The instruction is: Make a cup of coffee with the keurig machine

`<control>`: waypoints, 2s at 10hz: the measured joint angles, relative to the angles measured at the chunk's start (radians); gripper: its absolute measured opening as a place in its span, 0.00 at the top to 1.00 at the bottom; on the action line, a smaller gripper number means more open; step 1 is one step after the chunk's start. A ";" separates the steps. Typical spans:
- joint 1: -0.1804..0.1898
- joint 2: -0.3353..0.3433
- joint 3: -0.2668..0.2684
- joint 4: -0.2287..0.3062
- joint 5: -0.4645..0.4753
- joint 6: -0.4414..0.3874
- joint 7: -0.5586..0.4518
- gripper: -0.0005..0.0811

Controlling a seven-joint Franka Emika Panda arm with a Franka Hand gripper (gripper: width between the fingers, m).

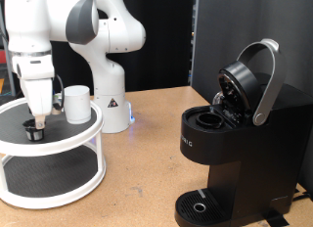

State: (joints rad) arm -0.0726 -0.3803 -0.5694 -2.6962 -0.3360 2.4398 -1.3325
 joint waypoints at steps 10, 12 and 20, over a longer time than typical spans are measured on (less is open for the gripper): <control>-0.003 0.036 -0.012 -0.017 -0.011 0.055 0.002 0.23; -0.003 0.036 -0.012 -0.013 -0.011 0.056 0.004 0.41; 0.025 -0.075 -0.004 0.129 0.118 -0.257 -0.073 0.41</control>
State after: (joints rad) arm -0.0475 -0.4553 -0.5735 -2.5668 -0.2175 2.1825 -1.4051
